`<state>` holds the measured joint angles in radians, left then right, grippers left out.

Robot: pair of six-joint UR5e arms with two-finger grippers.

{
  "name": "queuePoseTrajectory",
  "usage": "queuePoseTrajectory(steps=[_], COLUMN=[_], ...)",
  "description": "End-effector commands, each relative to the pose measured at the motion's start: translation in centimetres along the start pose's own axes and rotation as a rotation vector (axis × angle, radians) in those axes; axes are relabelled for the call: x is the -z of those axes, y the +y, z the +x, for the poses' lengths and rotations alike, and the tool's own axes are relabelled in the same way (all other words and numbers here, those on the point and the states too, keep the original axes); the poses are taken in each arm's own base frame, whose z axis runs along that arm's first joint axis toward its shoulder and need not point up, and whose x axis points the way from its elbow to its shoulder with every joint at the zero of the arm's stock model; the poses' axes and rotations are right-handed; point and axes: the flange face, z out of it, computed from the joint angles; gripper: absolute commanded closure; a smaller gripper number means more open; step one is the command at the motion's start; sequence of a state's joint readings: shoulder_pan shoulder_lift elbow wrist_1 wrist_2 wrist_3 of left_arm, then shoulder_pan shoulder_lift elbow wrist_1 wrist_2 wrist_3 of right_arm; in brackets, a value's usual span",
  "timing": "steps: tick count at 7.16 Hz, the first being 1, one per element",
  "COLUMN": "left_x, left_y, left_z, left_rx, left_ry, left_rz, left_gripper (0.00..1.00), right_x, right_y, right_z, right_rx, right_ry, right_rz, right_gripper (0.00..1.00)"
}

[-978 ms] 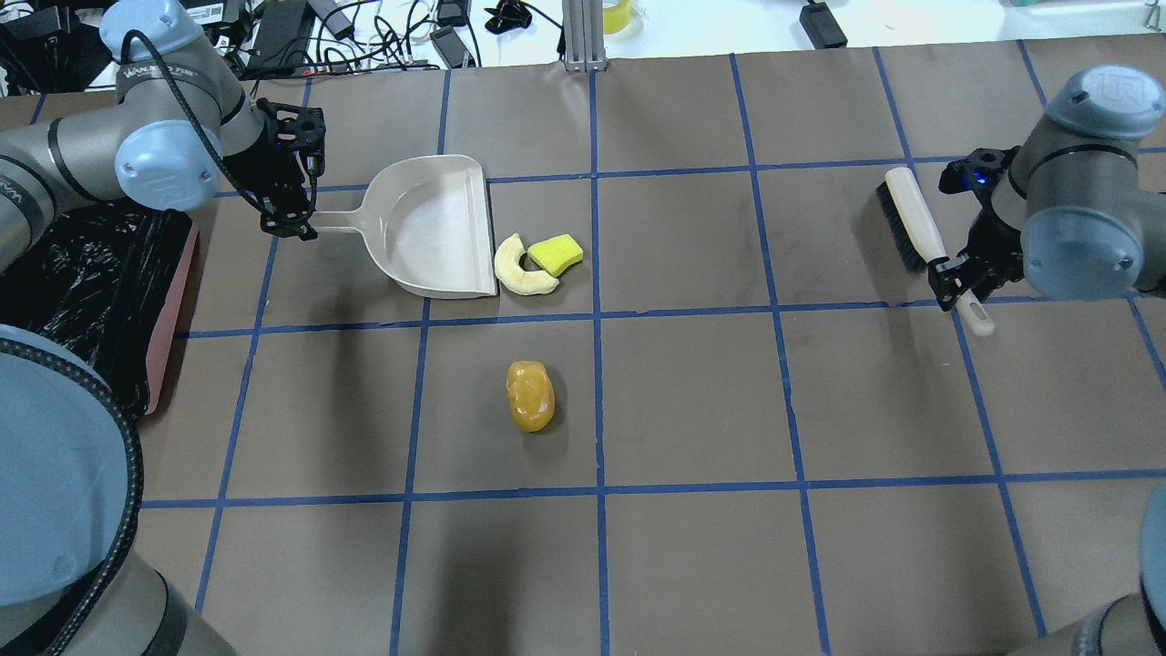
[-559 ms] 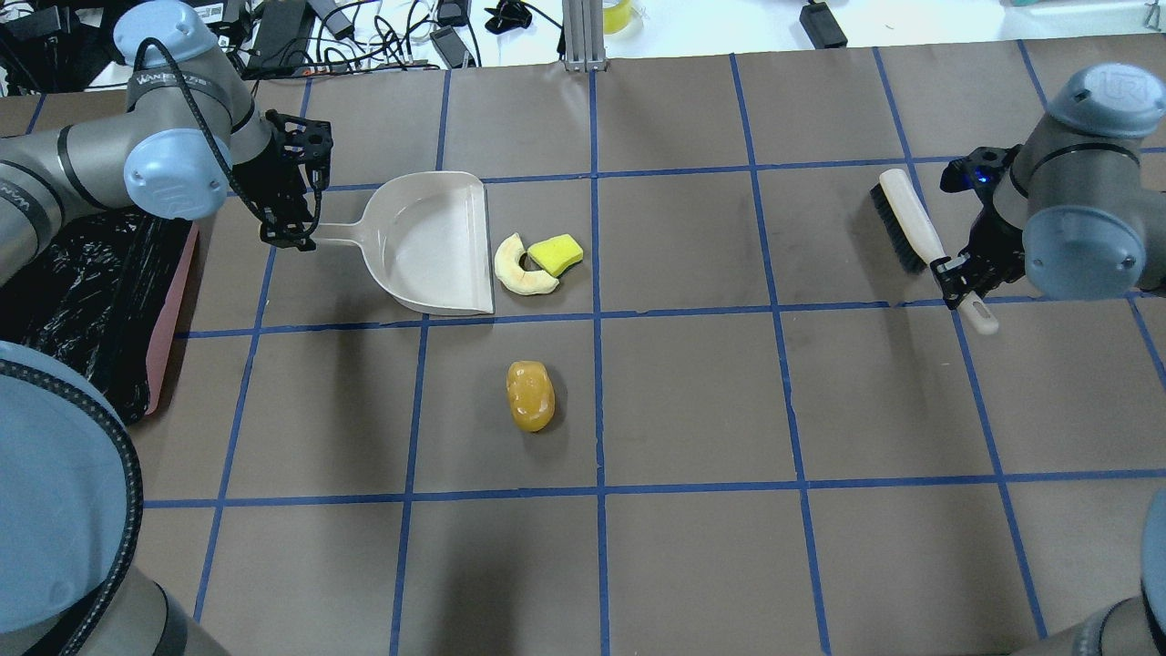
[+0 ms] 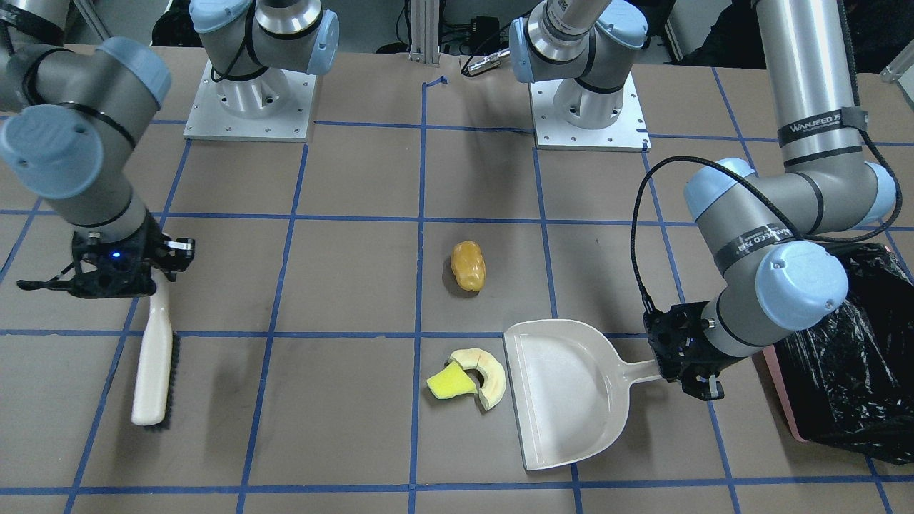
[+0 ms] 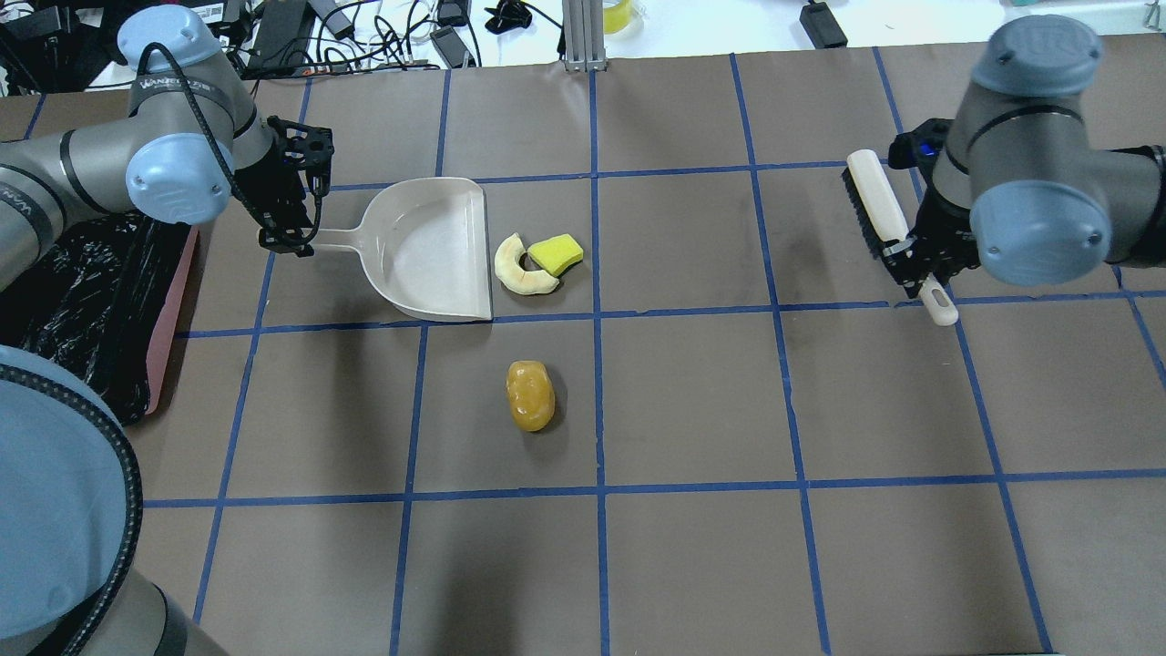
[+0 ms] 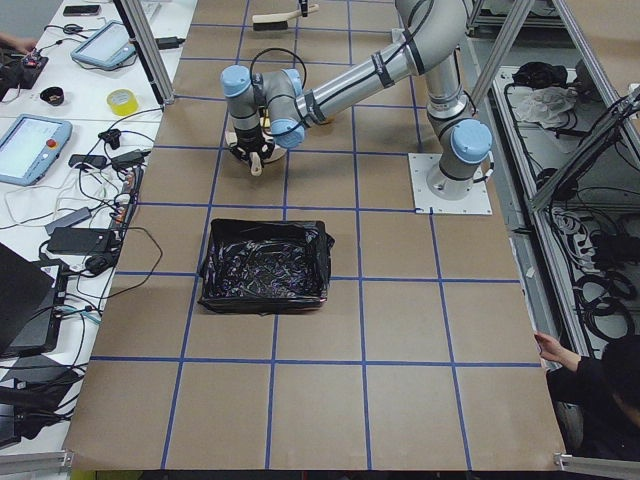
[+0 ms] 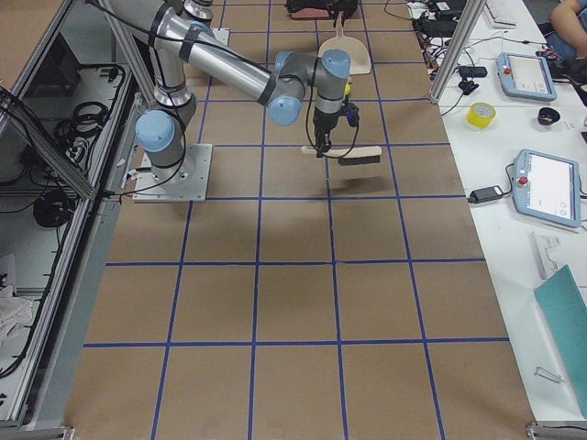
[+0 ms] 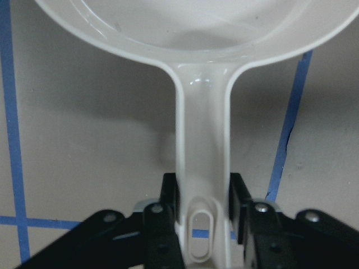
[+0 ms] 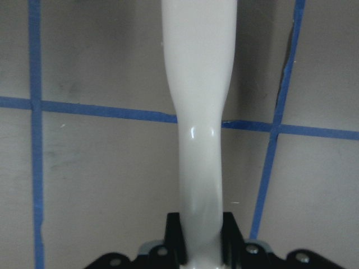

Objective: Sweep and dump trash into bin

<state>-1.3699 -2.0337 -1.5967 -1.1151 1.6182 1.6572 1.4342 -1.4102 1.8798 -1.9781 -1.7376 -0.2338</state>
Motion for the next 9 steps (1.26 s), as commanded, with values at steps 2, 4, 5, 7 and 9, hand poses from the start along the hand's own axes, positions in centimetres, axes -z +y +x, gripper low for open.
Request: queuePoseTrajectory(steps=[2, 4, 5, 7, 9], left_x=[-0.3, -0.5, -0.4, -0.3, -0.5], left_y=[0.0, 0.0, 0.0, 0.0, 0.0], left_z=[-0.1, -0.1, -0.1, 0.0, -0.1], left_rx=[0.0, 0.0, 0.0, 0.0, 0.0], left_ry=[0.005, 0.008, 0.007, 0.006, 0.009], left_rz=[0.0, -0.001, -0.003, -0.003, -0.002], left_gripper=[0.96, 0.96, 0.96, 0.96, 0.96], right_x=[1.6, 1.0, 0.6, 2.0, 1.3], right_y=[1.2, 1.8, -0.3, -4.6, -5.0], right_z=[-15.6, -21.3, -24.6, -33.2, -37.1], right_rx=[-0.115, -0.144, -0.158, -0.12, -0.075], right_ry=[-0.006, -0.027, -0.08, -0.146, -0.172], right_rz=[-0.015, -0.029, -0.051, -0.024, -0.043], right_gripper=[1.0, 1.0, 1.0, 1.0, 1.0])
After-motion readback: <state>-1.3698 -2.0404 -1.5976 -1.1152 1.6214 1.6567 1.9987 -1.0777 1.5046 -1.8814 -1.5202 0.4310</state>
